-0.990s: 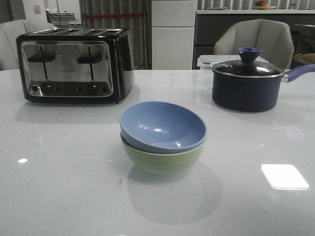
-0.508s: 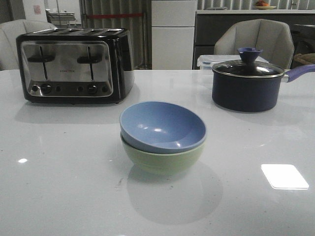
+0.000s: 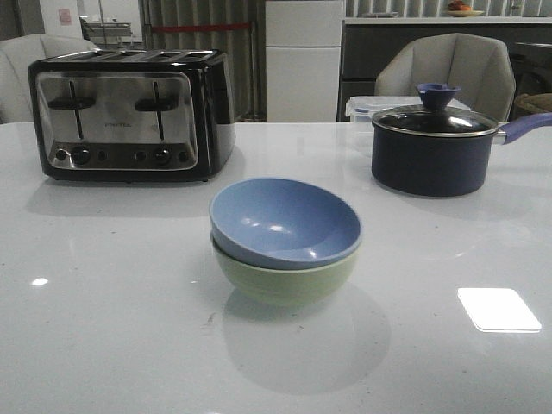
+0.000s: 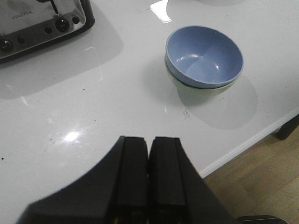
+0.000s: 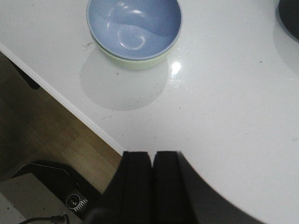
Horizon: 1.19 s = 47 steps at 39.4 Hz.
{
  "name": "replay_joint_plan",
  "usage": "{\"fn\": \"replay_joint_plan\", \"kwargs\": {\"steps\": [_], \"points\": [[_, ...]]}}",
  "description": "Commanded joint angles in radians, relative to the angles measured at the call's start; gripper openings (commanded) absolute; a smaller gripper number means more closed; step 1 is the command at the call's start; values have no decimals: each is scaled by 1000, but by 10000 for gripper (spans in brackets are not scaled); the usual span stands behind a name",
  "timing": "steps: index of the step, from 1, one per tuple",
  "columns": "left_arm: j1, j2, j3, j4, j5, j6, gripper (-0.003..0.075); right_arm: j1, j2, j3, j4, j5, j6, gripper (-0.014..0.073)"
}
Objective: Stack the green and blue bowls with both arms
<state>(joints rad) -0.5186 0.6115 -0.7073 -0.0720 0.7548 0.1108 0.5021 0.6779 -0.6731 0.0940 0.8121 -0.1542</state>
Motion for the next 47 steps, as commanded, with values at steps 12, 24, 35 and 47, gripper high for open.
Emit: {"fn": "replay_joint_plan", "kwargs": {"steps": [12,24,35,47], "points": [[1,-15,-25,-9,-70,-11,98,0,-2,-26,-4,-56,2,57],[315,-307,169,-3,-318,26,98,0,-2,-26,-4,-58,2,57],[452,-535,473,-15,-530,-14,98,0,-2,-26,-4,-58,2,57],[452,-622,700,123,-779,-189,98,0,-2,-26,-4,-58,2,57]]}}
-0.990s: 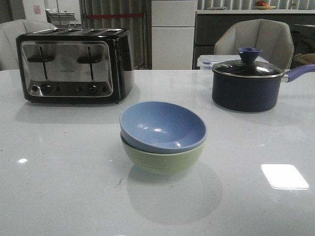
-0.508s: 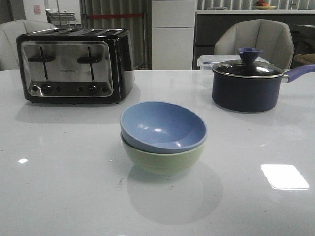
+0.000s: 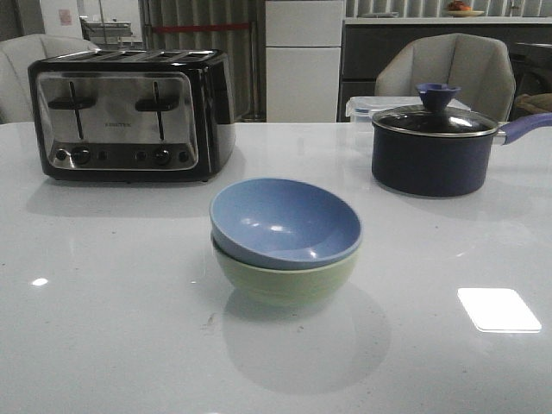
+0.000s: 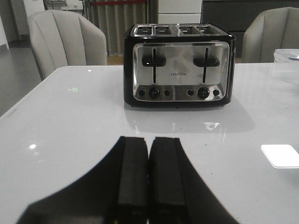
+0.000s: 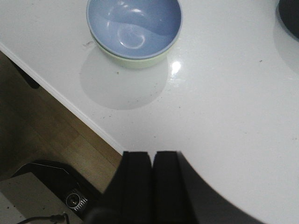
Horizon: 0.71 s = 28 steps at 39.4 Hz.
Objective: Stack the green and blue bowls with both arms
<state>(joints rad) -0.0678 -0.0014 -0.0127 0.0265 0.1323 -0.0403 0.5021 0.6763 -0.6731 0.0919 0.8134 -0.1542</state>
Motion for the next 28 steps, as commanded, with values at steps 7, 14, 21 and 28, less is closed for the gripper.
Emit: {"fn": "replay_joint_plan", "kwargs": {"steps": [7,14,21,28], "points": [[1,-22,23,26,-198,-34,98,0,0,-26,-2,-59,2,57],[1,-22,23,36,-203,-34,98,0,0,-26,-2,-59,2,57],[-11,-22,23,33,-202,-34,98,0,0,-26,-2,-59,2,57],[-11,-22,23,33,-202,-34,98,0,0,-26,-2,-59,2,57]]}}
